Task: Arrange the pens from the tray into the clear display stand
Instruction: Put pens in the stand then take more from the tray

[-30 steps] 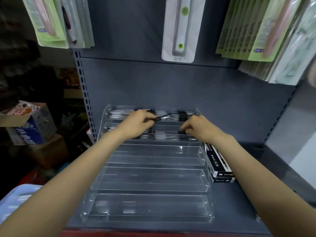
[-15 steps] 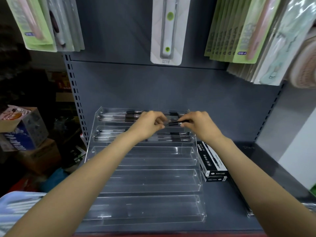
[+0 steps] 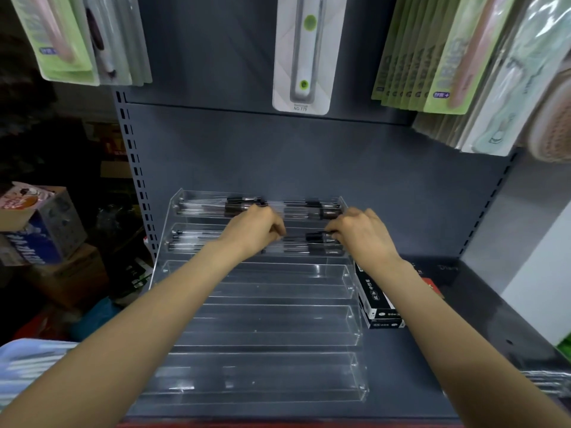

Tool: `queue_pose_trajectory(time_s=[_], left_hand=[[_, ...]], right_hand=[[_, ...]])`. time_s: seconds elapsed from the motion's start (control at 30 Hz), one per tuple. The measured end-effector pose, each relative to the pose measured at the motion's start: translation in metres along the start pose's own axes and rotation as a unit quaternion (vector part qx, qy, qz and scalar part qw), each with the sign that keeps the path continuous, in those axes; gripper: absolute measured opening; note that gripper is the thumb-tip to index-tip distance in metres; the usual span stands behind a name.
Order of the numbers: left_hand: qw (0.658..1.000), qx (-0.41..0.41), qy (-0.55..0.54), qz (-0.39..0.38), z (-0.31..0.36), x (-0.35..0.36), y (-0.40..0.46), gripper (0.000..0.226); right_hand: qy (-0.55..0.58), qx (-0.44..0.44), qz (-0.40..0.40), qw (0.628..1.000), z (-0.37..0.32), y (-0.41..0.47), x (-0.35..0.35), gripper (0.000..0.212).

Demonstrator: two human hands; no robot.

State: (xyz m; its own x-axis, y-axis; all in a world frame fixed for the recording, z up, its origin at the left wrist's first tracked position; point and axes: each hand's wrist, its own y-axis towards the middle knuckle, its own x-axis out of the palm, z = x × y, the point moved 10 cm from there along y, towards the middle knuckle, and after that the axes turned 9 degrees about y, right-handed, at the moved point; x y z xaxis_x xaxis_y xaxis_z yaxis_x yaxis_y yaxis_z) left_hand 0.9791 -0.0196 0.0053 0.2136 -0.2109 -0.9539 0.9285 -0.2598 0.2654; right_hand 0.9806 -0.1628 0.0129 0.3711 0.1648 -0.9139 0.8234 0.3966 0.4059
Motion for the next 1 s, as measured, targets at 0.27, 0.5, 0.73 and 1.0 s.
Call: queue_pose_trajectory(time_s=[0.27, 0.5, 0.73, 1.0], left_hand=[[0.998, 0.041, -0.026, -0.033, 0.008, 0.005, -0.006, 0.031], [0.996, 0.066, 0.008, -0.052, 0.009, 0.013, -0.009, 0.039], [0.997, 0.056, 0.0, -0.045, 0.011, 0.016, -0.01, 0.041], [0.989, 0.039, -0.079, 0.122, 0.005, -0.029, -0.047, 0.027]], right_hand=[[0.007, -0.04, -0.013, 0.999, -0.001, 0.0, 0.005, 0.033], [0.108, -0.021, -0.137, 0.984, -0.002, -0.012, 0.008, 0.042], [0.085, -0.018, -0.139, 0.986, -0.002, -0.015, 0.011, 0.049], [0.187, 0.019, 0.002, 0.982, -0.037, -0.033, -0.02, 0.037]])
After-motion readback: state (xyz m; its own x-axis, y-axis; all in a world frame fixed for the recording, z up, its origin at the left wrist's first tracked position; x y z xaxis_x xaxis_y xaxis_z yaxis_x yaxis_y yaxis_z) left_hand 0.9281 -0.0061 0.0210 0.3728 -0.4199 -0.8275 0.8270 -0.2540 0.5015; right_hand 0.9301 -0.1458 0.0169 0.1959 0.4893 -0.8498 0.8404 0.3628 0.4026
